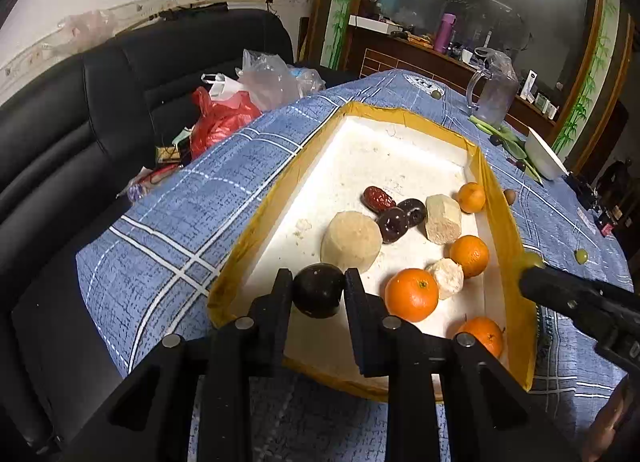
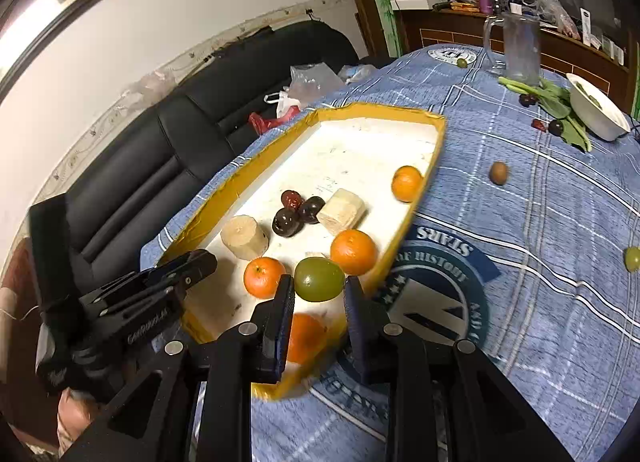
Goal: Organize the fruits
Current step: 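Carry the plum into the tray with the left tool while the right tool drops the grape there, then grasp the small brown round fruit with the left tool while the right tool grasps the last green grape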
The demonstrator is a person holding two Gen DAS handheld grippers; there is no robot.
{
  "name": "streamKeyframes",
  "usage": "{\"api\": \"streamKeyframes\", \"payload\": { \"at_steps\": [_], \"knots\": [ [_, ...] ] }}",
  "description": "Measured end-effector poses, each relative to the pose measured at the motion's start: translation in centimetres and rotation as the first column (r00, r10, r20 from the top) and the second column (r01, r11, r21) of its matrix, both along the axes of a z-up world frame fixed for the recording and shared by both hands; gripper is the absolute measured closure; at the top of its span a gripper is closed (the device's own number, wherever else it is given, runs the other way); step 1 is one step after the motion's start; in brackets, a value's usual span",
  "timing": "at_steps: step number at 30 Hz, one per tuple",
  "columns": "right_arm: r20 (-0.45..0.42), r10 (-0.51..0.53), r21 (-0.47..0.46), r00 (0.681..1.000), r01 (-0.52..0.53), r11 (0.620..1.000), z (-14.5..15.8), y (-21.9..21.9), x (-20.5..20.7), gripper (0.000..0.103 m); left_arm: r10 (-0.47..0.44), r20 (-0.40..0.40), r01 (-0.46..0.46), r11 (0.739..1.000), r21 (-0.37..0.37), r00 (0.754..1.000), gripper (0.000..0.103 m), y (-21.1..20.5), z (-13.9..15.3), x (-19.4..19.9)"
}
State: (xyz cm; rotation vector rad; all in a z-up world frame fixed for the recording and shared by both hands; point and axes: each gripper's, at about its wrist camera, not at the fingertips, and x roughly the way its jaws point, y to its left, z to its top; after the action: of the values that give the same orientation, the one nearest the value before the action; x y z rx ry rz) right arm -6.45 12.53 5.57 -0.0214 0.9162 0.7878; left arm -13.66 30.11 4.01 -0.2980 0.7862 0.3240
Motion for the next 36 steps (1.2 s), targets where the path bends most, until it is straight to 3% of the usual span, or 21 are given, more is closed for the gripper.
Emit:
{"api": "streamKeyframes", "payload": {
  "at_steps": [6,11,16,18,21,27,36],
  "knots": [
    [0.023,-0.046,-0.046,0.999,0.047,0.998,0.3,2.2,2.8,0.075,0.005,0.010,-0.005,1.000,-0.014,1.000,0.075,0.3,-0.1,0.6],
    [0.032,-0.044,-0.090,0.999,0.047,0.995,0.6,4.7,5.3,0.075,0.012,0.049,-0.009,0.998,-0.061,0.999,0.046,0.7,0.5,0.0],
    [0.069,-0.092,-0.166,0.993,0.102,0.981,-0.1,5.9,6.7,0.075,0.013,0.088,-0.006,0.997,-0.079,0.996,0.040,1.4,1.4,-1.1],
    [0.045,-0.118,-0.149,0.992,0.124,0.981,-0.3,5.5,7.3,0.071,0.023,0.097,-0.014,0.996,-0.088,0.995,0.038,1.8,1.5,-1.3],
    [0.033,-0.140,-0.110,0.990,0.143,0.984,0.0,4.8,7.6,0.057,0.023,0.102,-0.011,0.993,-0.116,0.995,0.037,2.1,1.4,-1.3],
    [0.065,-0.116,-0.033,0.991,0.119,0.992,1.9,4.0,6.9,0.057,0.018,0.094,-0.006,0.991,-0.133,0.995,0.035,1.8,1.3,-1.2],
    [0.101,-0.182,-0.021,0.978,0.185,0.982,3.0,-0.4,5.6,0.050,0.020,0.110,-0.005,0.990,-0.138,0.994,0.028,1.2,1.9,-1.9]
  ]
}}
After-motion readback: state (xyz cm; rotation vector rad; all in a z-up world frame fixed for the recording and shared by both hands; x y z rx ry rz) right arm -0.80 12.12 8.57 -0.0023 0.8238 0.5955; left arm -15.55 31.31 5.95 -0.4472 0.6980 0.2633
